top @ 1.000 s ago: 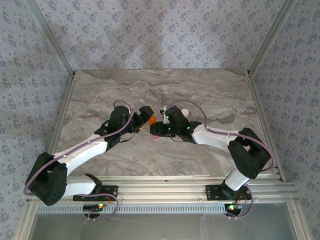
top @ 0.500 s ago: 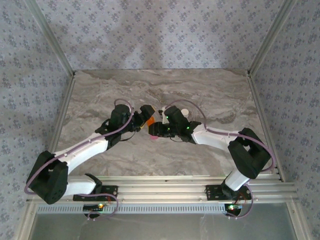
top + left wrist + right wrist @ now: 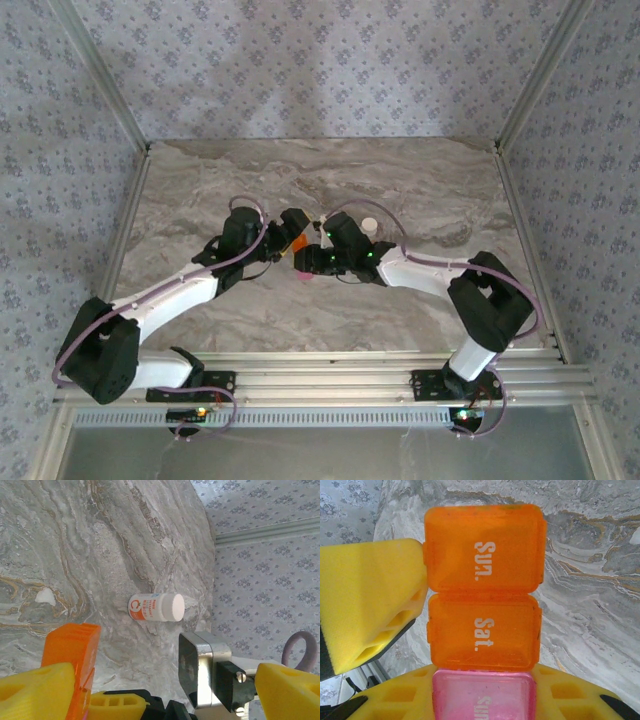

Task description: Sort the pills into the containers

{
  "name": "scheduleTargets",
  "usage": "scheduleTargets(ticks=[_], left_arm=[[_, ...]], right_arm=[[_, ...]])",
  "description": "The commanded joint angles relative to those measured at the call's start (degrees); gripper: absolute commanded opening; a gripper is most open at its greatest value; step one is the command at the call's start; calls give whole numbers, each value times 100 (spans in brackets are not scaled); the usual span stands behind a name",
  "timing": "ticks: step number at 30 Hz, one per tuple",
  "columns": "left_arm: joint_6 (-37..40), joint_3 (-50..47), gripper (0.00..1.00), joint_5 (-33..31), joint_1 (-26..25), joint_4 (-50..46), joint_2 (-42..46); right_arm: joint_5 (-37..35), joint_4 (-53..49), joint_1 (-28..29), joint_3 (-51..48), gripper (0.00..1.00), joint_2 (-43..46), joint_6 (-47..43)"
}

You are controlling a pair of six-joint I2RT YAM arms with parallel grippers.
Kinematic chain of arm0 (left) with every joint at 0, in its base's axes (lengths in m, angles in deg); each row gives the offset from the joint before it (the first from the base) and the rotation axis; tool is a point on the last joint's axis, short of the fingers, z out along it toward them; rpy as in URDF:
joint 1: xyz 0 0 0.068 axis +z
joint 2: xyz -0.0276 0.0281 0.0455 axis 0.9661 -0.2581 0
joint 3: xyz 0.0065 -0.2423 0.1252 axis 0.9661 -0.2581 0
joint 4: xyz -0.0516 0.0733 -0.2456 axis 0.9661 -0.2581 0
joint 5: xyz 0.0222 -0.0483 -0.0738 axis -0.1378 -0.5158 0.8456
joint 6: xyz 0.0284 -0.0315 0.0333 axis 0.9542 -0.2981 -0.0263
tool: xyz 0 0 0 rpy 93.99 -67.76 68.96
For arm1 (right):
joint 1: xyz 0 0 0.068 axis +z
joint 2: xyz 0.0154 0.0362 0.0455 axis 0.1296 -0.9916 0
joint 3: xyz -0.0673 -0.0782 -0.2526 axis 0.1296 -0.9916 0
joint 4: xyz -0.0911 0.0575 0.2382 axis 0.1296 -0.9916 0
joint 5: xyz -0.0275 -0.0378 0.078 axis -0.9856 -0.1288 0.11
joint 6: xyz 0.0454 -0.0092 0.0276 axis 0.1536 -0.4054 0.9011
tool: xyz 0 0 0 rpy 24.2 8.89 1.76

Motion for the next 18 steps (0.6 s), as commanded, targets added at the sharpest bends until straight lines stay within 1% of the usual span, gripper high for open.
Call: scheduleTargets(ticks=[1, 9, 13, 15, 18], left_arm=[[48, 225, 92, 155, -13, 236, -27], [-229, 363, 92, 260, -76, 560, -64], [-347, 438, 93, 161, -90, 640, 34], [-304, 464, 93, 43, -88, 423, 108], [-169, 360, 94, -317, -65, -8, 349]], right_arm=[[159, 38, 153, 257, 6, -96, -21], [101, 11, 181, 310, 6, -185, -8], [38, 2, 164, 246, 6, -155, 1], [16, 2, 158, 209, 6, -127, -6], [-27, -42, 129, 89, 6, -50, -49]])
